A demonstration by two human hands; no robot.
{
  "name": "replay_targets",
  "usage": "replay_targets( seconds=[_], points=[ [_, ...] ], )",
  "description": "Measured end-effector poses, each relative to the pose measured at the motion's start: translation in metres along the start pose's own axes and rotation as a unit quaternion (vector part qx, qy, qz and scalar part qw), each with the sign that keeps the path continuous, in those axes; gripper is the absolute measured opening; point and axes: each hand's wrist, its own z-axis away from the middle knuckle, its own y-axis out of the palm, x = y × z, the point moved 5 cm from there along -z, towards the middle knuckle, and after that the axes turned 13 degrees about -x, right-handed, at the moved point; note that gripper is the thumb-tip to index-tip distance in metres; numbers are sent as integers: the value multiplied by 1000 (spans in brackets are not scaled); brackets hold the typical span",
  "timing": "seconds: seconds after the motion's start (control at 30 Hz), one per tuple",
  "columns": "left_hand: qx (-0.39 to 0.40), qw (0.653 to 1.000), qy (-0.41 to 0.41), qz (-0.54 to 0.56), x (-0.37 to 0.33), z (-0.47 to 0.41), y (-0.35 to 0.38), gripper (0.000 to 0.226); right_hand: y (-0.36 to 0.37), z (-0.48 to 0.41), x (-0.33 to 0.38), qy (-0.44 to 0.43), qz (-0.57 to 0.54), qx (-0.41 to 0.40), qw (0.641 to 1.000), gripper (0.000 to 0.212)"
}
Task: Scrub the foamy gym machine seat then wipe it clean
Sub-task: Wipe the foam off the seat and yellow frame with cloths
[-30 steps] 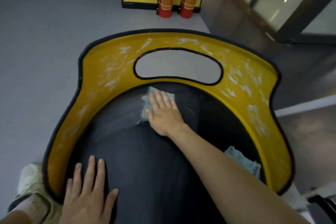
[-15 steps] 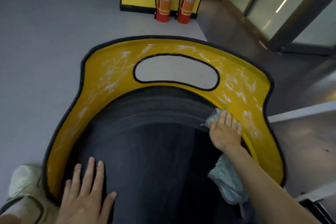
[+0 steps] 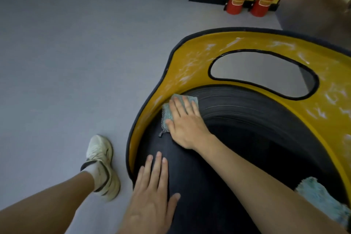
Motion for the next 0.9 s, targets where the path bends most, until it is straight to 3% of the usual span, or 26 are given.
replay_targets(
  seconds=[0.17,0.27,0.4,0.5,0.67,0.9],
  points=[
    [26,990,114,76,-28,26,-23,66,3,51,41,-122,0,3,992,72],
    [-29,976,109,187,-35,27,-61,30,12,97,58,-173,2,-12,985,69],
    [-89,984,56,144,-17,2,-107,17,12,185,61,-170,-4,-23,985,76],
    [-100,987,8,126,3,-13,-93,31,14,256,47,-121,23,-23,992,79],
    [1,999,20,40,5,-12,-26,64,10,312,3,-53,66,-21,996,74],
    [51,998,11,31,13,-7,-10,79,-1,249,-61,79,46,-24,995,68]
  ],
)
